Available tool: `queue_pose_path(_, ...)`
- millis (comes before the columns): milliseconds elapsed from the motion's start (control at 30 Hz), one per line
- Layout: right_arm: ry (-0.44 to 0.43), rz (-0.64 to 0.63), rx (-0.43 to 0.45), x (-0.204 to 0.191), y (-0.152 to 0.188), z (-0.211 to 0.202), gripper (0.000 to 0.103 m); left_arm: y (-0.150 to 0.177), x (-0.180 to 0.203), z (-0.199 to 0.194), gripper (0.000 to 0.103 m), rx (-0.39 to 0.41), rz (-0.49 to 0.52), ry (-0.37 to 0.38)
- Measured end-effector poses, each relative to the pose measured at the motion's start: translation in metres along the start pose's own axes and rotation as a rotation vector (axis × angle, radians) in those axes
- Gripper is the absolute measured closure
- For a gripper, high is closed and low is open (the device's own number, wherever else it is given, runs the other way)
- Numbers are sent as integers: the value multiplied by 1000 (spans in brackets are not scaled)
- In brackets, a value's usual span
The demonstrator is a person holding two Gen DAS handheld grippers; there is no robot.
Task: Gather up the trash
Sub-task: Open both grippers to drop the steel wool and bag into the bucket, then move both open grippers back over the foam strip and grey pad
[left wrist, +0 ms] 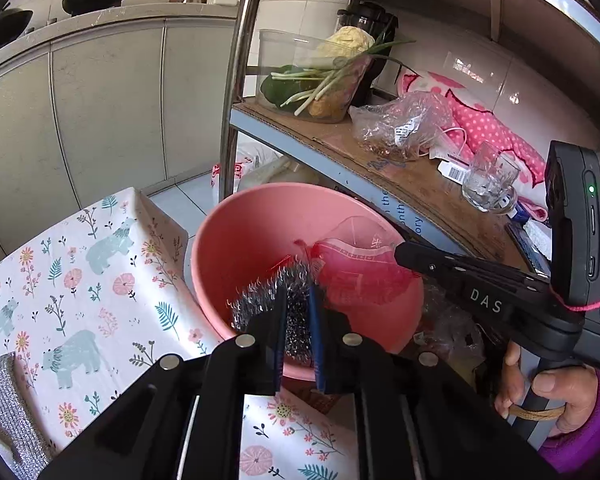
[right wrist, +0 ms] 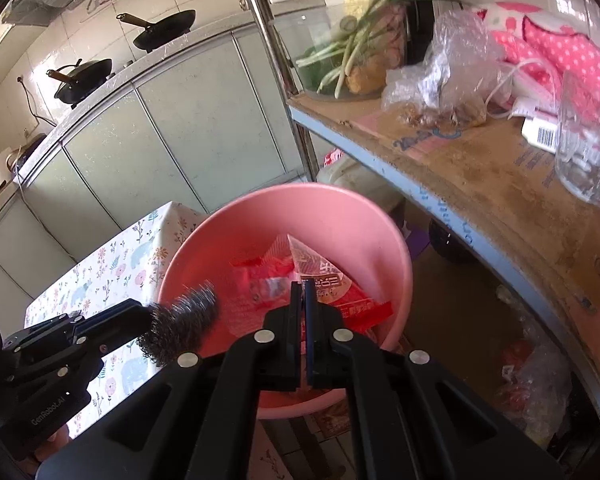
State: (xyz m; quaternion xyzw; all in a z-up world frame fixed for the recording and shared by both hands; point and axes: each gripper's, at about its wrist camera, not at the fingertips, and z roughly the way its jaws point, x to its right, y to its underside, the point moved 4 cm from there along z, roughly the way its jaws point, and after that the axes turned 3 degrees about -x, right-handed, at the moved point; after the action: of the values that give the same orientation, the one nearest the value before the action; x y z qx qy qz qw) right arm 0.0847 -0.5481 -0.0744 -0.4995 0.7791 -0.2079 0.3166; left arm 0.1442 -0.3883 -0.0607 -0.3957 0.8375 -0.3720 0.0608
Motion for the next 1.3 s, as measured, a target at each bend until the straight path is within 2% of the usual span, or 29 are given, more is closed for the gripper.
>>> queue_pose_path(100, 1, 19, -21, 4, 2, 6, 101, 1, -2, 1, 89, -12, -10, 0)
queue_pose_path(133, 5, 19, -27, 4, 2, 7, 99, 0, -2, 0, 82, -16, -12, 0)
queue_pose_path(200, 4, 21, -36, 5, 3, 9, 96, -1, -4, -1, 75, -16, -21, 3)
queue_pose_path(267, -3, 14, -38, 3, 4, 9, 88, -2, -6, -5, 74, -8, -29, -1)
queue_pose_path(333, -4, 3, -36, 1, 5, 9, 84, -3, -6, -8, 74, -3, -31, -2)
queue_pose_path(467, -7, -5, -34, -3, 5, 5, 83, -3, -8, -16, 74, 10, -32, -5)
queue_pose_path(667, -36, -31, -18, -18, 7, -7, 83, 1, -9, -35, 68, 24, -37, -27)
queue_pose_path(700, -42, -38, -17, -21, 8, -10, 82, 3, -10, -39, 64, 27, -42, -34)
queue_pose_path(767, -56, -48, -15, -28, 11, -14, 75, 7, -13, -47, 59, 37, -54, -47)
queue_pose_path(1033, -139, -111, -25, -74, 27, -25, 74, 33, -43, -89, 58, 52, -109, -163)
queue_pose_path(1300, -243, -213, -74, -140, 55, -30, 74, 70, -93, -140, 58, 72, -236, -310)
